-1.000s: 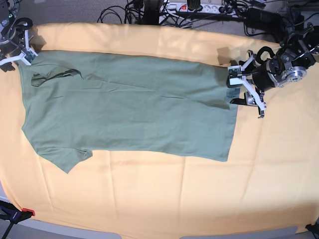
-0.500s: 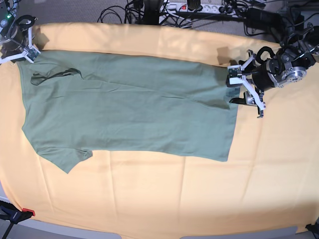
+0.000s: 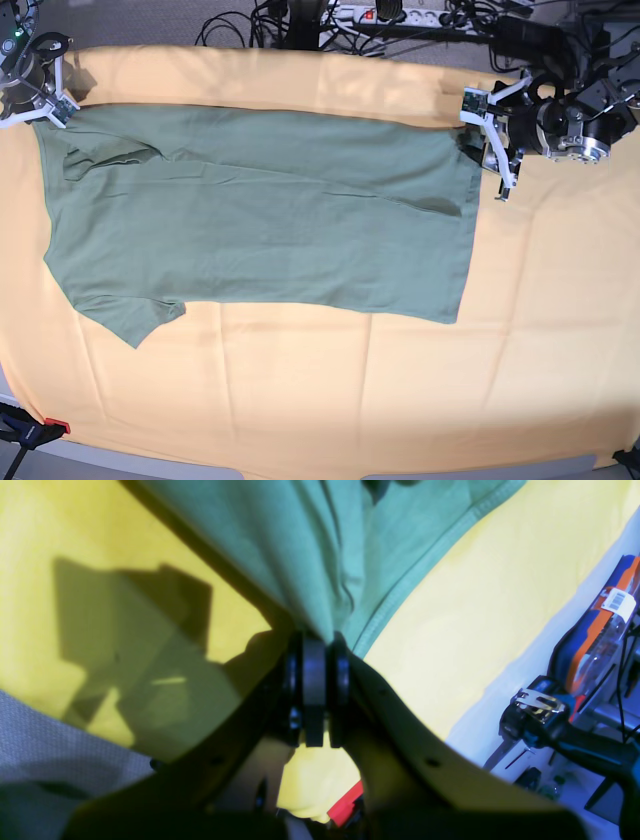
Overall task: Fold the T-shirt properly
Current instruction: 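Pull the shirt edge further toward the arms with both grippers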
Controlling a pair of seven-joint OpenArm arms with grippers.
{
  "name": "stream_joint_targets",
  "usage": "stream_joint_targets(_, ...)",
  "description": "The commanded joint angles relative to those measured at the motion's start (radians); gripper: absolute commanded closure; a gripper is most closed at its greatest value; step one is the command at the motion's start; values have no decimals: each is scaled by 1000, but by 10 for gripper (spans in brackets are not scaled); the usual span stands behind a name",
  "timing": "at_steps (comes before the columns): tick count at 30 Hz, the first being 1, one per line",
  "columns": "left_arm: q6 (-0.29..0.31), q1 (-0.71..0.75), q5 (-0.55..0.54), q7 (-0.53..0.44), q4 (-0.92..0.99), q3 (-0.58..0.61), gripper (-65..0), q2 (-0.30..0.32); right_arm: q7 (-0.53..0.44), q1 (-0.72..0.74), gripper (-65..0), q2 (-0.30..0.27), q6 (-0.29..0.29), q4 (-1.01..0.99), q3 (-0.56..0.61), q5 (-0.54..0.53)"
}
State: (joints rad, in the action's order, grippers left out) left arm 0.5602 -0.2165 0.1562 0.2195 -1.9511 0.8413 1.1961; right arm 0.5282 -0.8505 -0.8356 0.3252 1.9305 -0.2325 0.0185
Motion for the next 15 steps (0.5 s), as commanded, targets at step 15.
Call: stream_joint_targets(15,-143,-14,29,-2,-6,-11,-312,17,11,-2,-107,-18,-64,11,-10,11)
